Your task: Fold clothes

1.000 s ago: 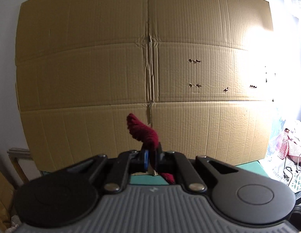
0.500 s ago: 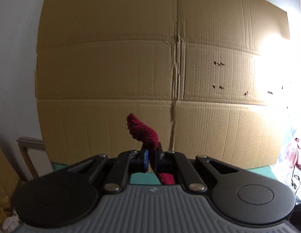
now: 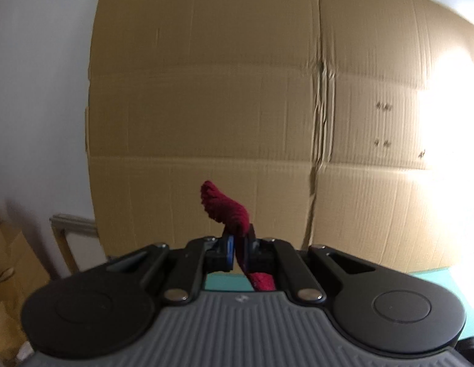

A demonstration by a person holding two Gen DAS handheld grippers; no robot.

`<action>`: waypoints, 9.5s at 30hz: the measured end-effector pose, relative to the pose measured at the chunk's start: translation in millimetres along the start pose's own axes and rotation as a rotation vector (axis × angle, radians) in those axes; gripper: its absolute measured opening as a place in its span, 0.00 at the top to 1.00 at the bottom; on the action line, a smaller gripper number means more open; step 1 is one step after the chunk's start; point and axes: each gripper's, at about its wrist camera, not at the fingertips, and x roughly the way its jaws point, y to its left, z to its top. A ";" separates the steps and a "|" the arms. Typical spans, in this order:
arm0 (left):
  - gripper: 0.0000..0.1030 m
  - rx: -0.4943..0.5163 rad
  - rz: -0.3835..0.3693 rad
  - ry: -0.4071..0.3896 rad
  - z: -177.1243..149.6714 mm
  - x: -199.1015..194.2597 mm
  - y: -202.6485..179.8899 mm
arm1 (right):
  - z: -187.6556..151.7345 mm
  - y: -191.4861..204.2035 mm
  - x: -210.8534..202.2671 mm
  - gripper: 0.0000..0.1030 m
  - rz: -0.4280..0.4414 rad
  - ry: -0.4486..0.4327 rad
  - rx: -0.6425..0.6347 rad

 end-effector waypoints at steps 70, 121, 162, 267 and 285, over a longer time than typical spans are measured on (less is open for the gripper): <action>0.98 0.090 -0.107 0.024 -28.3 -11.6 2.2 | -252.9 -3.2 -238.9 0.64 -0.422 -0.024 -0.806; 0.98 0.089 -0.058 -0.039 -1.9 0.1 7.4 | -359.2 1.9 -230.0 0.52 -0.602 -0.096 -0.930; 0.98 0.106 -0.135 -0.120 42.8 -25.4 -33.6 | -273.8 22.2 -134.4 0.93 -0.664 -0.226 -0.953; 0.99 0.175 -0.483 -0.146 9.1 -117.7 -107.3 | -69.8 87.7 -172.3 0.76 -0.413 -0.066 -0.689; 0.99 0.245 -0.565 0.014 -92.0 -228.0 -191.6 | 94.1 71.8 12.4 0.69 -0.249 0.218 -0.401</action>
